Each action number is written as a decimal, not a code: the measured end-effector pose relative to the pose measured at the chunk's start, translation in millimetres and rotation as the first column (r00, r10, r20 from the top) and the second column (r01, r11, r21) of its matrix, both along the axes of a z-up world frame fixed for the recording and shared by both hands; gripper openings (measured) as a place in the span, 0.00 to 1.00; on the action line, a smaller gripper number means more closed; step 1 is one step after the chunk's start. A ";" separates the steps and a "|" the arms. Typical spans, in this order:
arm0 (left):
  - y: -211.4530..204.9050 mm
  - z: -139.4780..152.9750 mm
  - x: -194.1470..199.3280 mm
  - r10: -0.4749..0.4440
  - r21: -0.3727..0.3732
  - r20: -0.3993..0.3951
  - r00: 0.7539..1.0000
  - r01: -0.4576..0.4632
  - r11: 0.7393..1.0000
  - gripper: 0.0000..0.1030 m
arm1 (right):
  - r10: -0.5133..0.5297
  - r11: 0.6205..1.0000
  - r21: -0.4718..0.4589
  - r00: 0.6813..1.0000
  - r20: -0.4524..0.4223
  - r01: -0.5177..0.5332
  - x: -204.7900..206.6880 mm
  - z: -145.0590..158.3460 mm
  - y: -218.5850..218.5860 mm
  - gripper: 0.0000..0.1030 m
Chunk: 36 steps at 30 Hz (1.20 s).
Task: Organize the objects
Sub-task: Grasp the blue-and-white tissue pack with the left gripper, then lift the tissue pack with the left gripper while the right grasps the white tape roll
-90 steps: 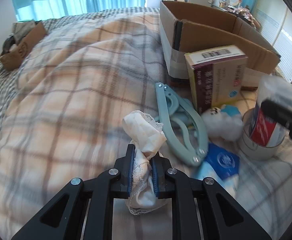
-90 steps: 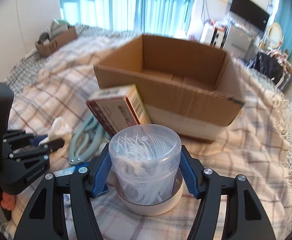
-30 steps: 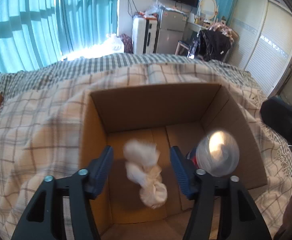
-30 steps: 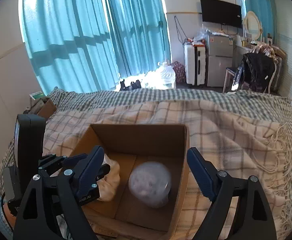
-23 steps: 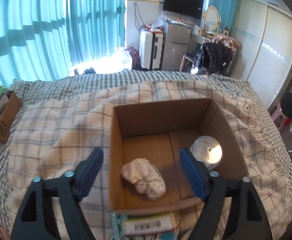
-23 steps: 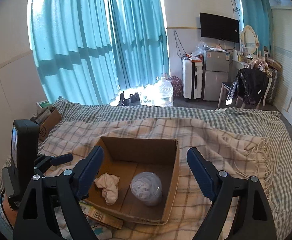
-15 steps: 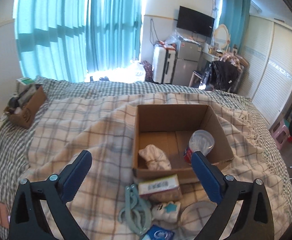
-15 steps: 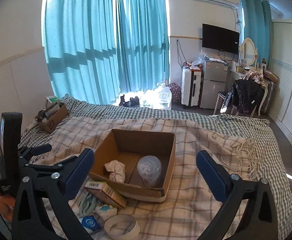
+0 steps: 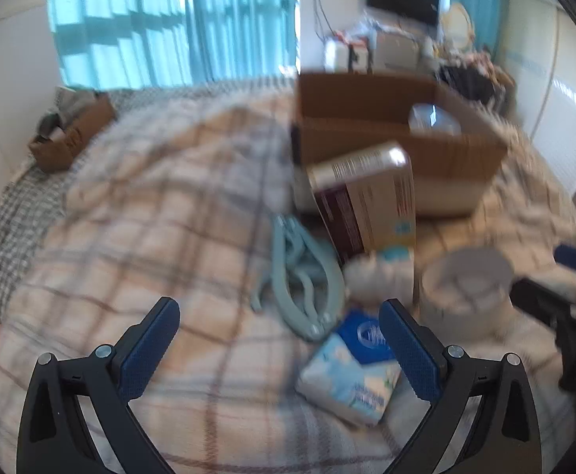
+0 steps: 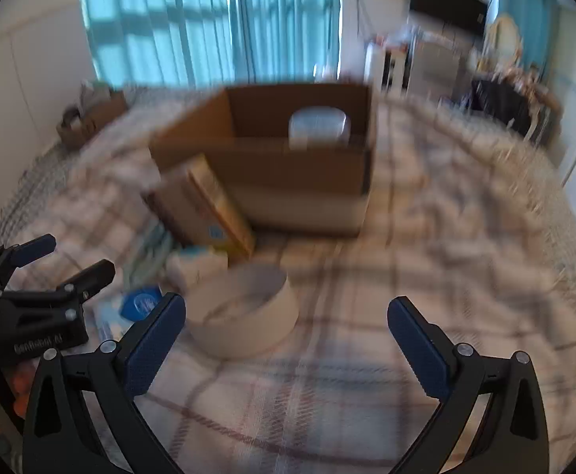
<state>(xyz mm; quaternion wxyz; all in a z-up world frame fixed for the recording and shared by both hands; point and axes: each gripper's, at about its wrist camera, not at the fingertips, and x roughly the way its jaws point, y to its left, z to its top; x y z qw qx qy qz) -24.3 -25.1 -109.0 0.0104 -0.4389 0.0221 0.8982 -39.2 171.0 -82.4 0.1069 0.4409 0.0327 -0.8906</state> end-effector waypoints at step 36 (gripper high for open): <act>-36.0 14.1 -1.7 -0.031 0.102 0.044 0.999 0.027 0.994 0.63 | 0.142 0.961 0.202 0.967 0.213 -0.186 -32.3 -36.7 -49.0 0.92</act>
